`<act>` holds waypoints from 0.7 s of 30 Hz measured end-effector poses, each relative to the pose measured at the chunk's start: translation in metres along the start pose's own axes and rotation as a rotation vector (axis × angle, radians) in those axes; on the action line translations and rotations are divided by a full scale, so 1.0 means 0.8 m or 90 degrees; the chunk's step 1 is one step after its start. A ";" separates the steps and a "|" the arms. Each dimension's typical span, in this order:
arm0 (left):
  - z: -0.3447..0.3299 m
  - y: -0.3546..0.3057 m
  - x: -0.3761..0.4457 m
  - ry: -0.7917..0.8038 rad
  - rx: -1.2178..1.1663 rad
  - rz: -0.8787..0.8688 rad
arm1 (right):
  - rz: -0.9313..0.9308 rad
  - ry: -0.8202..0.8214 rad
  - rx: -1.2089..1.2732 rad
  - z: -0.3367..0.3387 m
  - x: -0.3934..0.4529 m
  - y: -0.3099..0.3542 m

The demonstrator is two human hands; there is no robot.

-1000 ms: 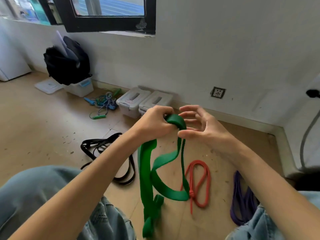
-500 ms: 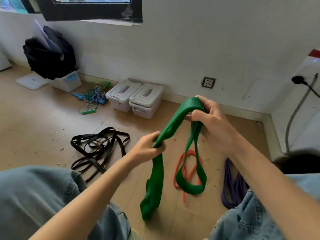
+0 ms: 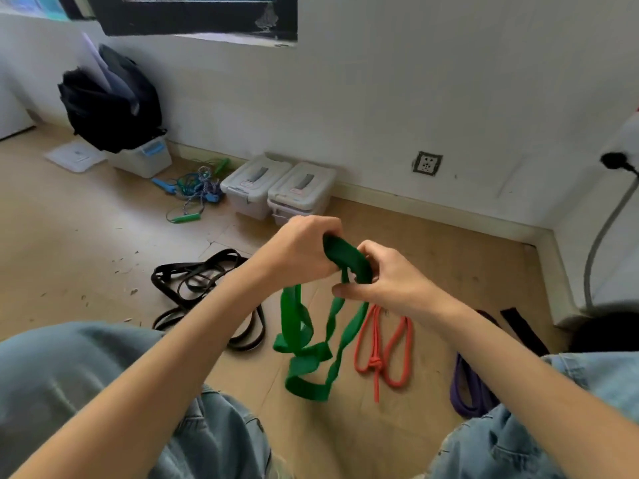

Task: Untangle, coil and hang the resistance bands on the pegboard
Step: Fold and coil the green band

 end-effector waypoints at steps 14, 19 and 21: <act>-0.054 0.061 -0.027 -0.080 -0.114 0.051 | 0.128 -0.188 0.137 0.007 -0.004 0.041; -0.078 0.092 -0.047 -0.008 -0.306 0.236 | 0.126 -0.199 0.317 0.021 -0.017 0.031; -0.054 0.087 -0.033 -0.065 -0.346 0.215 | 0.117 -0.161 0.286 0.030 -0.016 0.025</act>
Point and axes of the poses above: each hand's wrist, its own x-axis towards the middle knuckle, its own z-axis out of the back of the hand, y = z × x, the point moved 2 cm from there along x, towards the middle knuckle, and after that the axes turned 10 degrees about -x, right-handed, at the moved point
